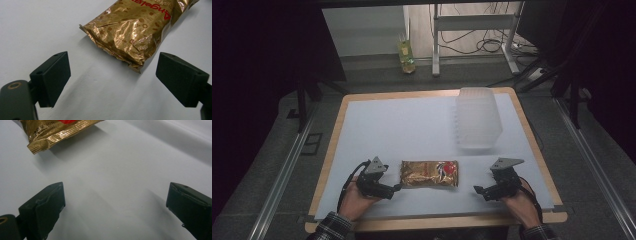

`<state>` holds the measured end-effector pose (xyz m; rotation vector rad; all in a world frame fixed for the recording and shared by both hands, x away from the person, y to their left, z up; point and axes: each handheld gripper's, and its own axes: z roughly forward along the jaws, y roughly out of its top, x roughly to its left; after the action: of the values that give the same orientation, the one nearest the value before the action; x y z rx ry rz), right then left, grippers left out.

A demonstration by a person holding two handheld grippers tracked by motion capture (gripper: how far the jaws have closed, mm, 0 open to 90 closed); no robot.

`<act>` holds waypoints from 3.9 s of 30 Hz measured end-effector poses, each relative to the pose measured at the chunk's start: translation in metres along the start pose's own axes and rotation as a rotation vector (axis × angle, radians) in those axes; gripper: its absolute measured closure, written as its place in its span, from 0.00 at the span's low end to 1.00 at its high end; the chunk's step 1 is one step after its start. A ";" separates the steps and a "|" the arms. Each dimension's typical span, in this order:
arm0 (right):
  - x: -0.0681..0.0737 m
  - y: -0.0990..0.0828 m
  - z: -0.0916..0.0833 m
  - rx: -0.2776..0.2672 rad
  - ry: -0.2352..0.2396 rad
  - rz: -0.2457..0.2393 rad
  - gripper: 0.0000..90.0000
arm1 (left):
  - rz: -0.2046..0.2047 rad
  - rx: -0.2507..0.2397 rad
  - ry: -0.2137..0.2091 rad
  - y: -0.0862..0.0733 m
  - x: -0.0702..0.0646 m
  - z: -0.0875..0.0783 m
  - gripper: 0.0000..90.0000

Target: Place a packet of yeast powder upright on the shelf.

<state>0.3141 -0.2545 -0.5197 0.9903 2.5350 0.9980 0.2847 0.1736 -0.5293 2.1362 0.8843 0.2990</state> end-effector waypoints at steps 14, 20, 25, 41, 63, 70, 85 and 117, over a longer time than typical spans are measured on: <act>0.003 0.000 0.001 0.013 0.000 -0.008 0.03 | 0.016 -0.001 -0.042 0.005 -0.001 -0.003 0.36; 0.005 0.001 0.003 0.011 -0.001 -0.023 0.03 | 0.018 -0.042 -0.058 0.013 -0.001 -0.006 0.50; 0.005 0.002 0.002 0.012 -0.011 -0.030 0.03 | 0.018 -0.061 -0.075 0.018 -0.003 -0.006 0.64; 0.008 0.004 0.000 -0.020 -0.028 -0.034 0.04 | 0.069 -0.085 -0.068 0.038 -0.010 0.013 1.00; 0.012 0.004 0.003 0.017 -0.005 -0.024 0.06 | 0.064 -0.034 -0.054 0.025 -0.005 0.034 1.00; 0.016 0.004 0.003 0.017 0.021 -0.008 0.06 | 0.039 -0.043 -0.061 0.017 -0.002 0.030 1.00; 0.019 0.022 0.009 0.001 0.102 0.000 0.06 | 0.039 -0.058 -0.039 0.004 -0.007 0.020 1.00; 0.039 0.125 0.089 0.094 0.411 0.208 0.29 | 0.025 -0.059 -0.039 0.001 -0.008 0.017 1.00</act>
<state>0.3879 -0.1159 -0.4997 1.2024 2.8742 1.2630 0.2875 0.1583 -0.5394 2.0929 0.8169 0.2912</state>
